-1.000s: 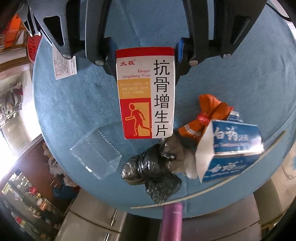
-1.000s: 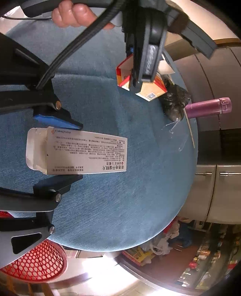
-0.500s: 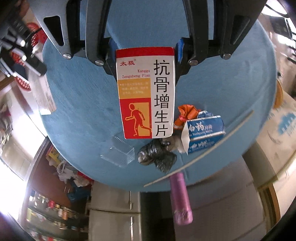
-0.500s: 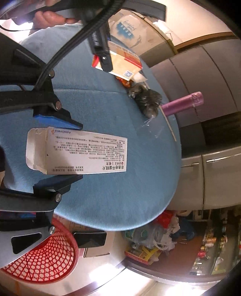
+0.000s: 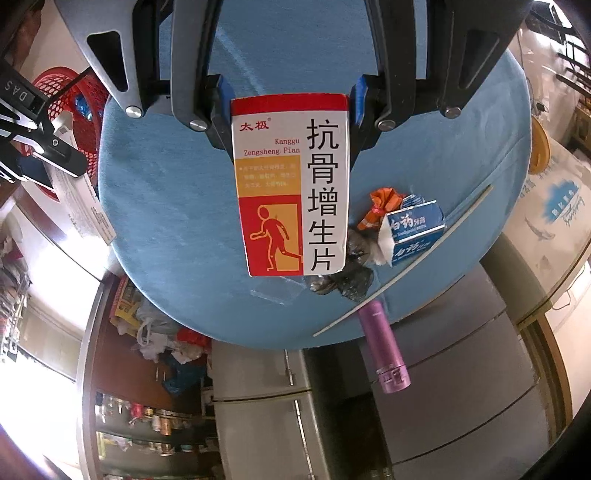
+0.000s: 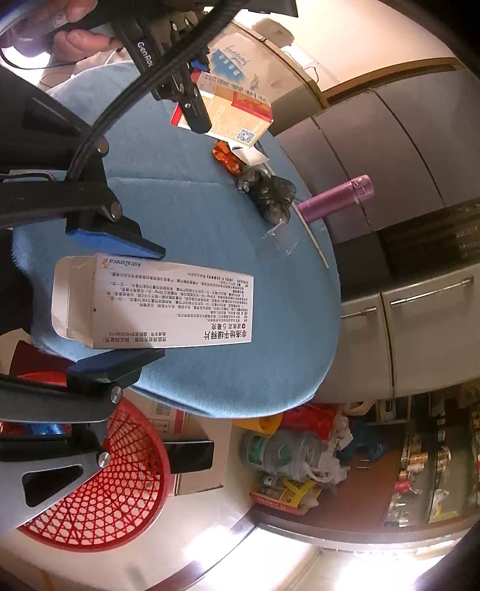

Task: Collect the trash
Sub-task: 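Carry both boxes toward the red mesh basket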

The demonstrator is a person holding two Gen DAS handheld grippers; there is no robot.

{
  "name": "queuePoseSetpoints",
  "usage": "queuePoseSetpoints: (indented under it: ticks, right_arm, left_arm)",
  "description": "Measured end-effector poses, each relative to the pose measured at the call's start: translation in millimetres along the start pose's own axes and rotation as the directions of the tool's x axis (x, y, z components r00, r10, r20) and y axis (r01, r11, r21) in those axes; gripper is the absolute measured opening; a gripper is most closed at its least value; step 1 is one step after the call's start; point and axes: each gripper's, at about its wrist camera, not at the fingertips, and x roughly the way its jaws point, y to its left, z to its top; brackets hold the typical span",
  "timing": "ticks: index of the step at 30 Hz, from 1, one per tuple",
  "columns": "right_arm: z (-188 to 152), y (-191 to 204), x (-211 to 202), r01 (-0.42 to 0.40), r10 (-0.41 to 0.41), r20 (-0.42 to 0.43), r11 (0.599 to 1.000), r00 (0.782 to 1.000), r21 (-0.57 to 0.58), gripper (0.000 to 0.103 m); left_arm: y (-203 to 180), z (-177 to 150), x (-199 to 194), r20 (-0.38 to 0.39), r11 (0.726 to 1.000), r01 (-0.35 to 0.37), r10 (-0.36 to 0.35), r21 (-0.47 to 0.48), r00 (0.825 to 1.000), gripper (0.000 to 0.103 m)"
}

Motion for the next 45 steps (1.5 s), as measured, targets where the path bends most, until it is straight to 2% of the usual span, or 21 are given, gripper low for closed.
queuePoseSetpoints:
  ticks: [25, 36, 45]
  right_arm:
    - [-25.4, -69.9, -15.1, 0.031, -0.028, -0.024, 0.989, 0.999, 0.143, 0.049]
    - [-34.4, -97.1, -25.1, 0.078, -0.072, -0.039, 0.980, 0.997, 0.184, 0.049]
    - [-51.5, -126.3, -25.5, 0.120, -0.101, -0.085, 0.957, 0.991, 0.263, 0.049]
  left_arm:
    - [-75.9, -2.0, 4.5, -0.031, 0.987, 0.080, -0.077, 0.137, 0.997, 0.050]
    - [-107.9, -2.9, 3.5, -0.039, 0.970, 0.137, -0.132, 0.201, 0.990, 0.050]
    - [-137.3, -7.8, 0.6, -0.043, 0.942, 0.200, -0.196, 0.268, 0.980, 0.050]
